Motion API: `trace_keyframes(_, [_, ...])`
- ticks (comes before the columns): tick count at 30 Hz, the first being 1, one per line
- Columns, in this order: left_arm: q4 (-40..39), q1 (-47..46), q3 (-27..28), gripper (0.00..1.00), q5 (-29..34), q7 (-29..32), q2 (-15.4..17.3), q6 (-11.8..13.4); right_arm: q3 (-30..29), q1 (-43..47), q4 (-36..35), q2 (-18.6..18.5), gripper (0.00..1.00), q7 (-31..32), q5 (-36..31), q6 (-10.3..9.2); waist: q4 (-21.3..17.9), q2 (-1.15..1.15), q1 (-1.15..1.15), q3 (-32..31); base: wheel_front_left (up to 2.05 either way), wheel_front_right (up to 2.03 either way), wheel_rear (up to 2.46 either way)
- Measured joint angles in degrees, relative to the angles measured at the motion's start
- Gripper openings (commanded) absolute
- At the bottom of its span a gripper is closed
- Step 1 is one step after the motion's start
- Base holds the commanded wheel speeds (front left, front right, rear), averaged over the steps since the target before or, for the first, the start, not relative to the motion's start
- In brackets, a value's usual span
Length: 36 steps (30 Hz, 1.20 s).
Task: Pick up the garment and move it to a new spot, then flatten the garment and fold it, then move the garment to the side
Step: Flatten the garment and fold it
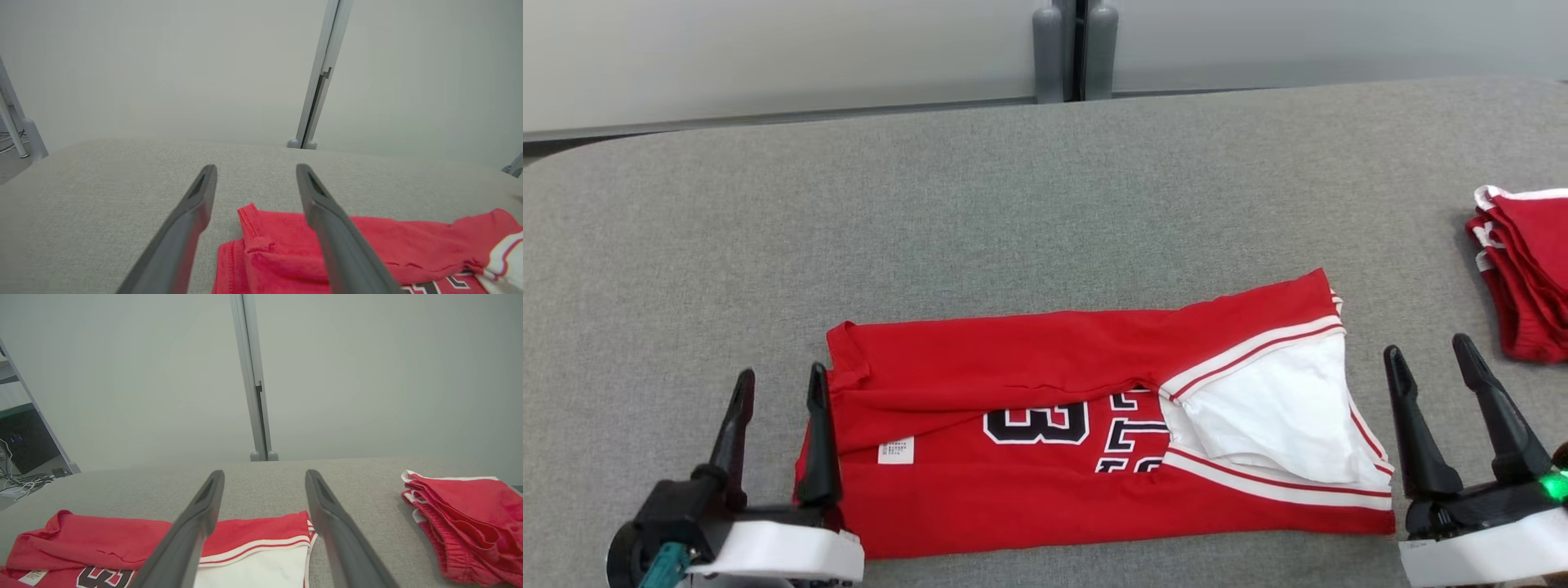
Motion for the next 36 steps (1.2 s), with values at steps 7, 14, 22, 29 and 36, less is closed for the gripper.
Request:
trace_keyframes(7, [2.9,2.9,-1.1,1.00,1.0,0.0,0.0,-0.1,0.2,1.7,1.5,1.1,1.00,0.4,0.1,0.00,-0.9,0.00,0.00,-3.2,0.00,0.00,0.00])
trace_keyframes(14, [3.3,3.2,-1.1,1.00,1.1,0.0,0.4,-0.3,0.0,2.0,1.8,1.1,1.00,0.7,0.2,0.00,-0.8,0.00,0.00,-3.8,0.00,0.00,0.00])
trace_keyframes(22, [3.1,1.7,-1.2,1.00,1.0,0.0,0.8,-0.5,-0.9,1.4,4.2,0.6,1.00,0.8,1.0,0.00,-0.2,0.00,0.00,-2.3,0.00,0.00,0.00])
trace_keyframes(29, [2.4,-2.3,-1.5,1.00,1.5,0.0,0.6,-1.0,-0.7,-2.1,13.2,-1.5,1.00,0.6,3.0,0.00,1.0,0.00,0.00,1.4,0.00,0.00,0.00])
trace_keyframes(36, [3.4,-5.8,-1.5,1.00,1.9,0.0,-1.0,-2.1,4.9,-8.0,27.0,-2.3,1.00,1.3,6.6,0.00,3.0,0.00,0.00,6.1,0.00,0.00,0.00])
